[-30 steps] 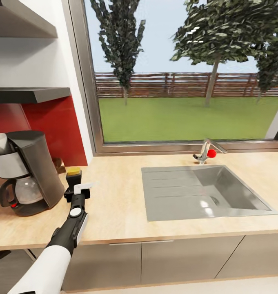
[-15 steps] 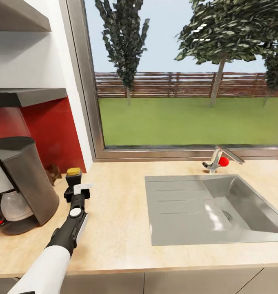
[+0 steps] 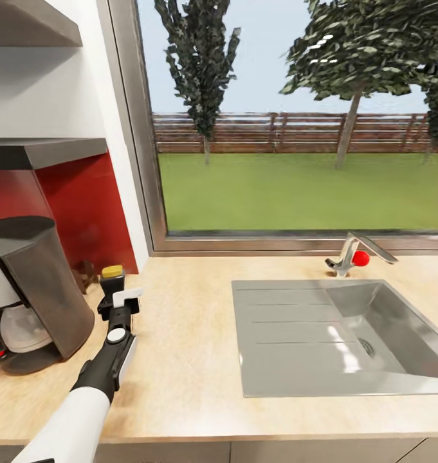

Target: Set up a coffee station on the kitchen countertop: keep the coffee maker on the countertop, move the bottle of coffee from the kitchen shelf to the counter next to the coffee maker, place a paper coffee filter on top of the coffee maker, put the saucer next to the coffee maker with the coffee cup on the saucer, and place the electric kettle next to the coffee maker.

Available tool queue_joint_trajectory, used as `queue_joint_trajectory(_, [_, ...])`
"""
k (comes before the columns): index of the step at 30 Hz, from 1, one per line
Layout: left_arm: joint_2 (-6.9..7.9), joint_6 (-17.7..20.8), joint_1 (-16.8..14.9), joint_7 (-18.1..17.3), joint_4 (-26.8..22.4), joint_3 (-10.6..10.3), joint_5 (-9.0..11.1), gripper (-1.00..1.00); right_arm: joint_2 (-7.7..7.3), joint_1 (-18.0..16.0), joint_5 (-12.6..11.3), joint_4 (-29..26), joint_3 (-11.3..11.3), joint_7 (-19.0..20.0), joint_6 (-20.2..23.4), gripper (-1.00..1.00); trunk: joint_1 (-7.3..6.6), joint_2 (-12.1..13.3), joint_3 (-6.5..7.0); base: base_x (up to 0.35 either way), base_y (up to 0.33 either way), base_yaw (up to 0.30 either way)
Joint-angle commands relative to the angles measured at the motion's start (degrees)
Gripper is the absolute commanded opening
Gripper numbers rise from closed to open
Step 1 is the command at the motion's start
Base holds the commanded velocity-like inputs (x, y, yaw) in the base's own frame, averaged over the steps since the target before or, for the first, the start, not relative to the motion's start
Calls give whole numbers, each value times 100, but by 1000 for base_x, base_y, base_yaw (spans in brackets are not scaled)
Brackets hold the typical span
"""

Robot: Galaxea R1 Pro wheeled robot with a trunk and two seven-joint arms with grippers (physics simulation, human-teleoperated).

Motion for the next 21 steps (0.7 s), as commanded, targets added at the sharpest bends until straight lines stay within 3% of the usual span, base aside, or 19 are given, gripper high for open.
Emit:
queue_joint_trajectory(1, [-8, -13, -7, 5, 7, 87, -75, -100, 1, -4, -46, 3, -15, 5, -23, 100, 3, -12, -18, 0, 0, 159])
queue_joint_trajectory(5, [-14, -29, -7, 3, 107, 239, -72, -100, 1, -4, -46, 3, -18, 5, -23, 100, 3, -12, -29, 0, 0, 87])
queue_joint_trajectory(16, [-17, -32, -7, 3, 187, 251, -79, -100, 1, -4, -43, -2, -13, -6, -29, 100, 3, -12, -31, 2, 0, 4])
queue_joint_trajectory(21, [-4, -32, -7, 3, 196, 264, -71, -100, 1, -4, -45, -5, -11, -12, -33, 100, 3, -12, -31, 191, 0, 0])
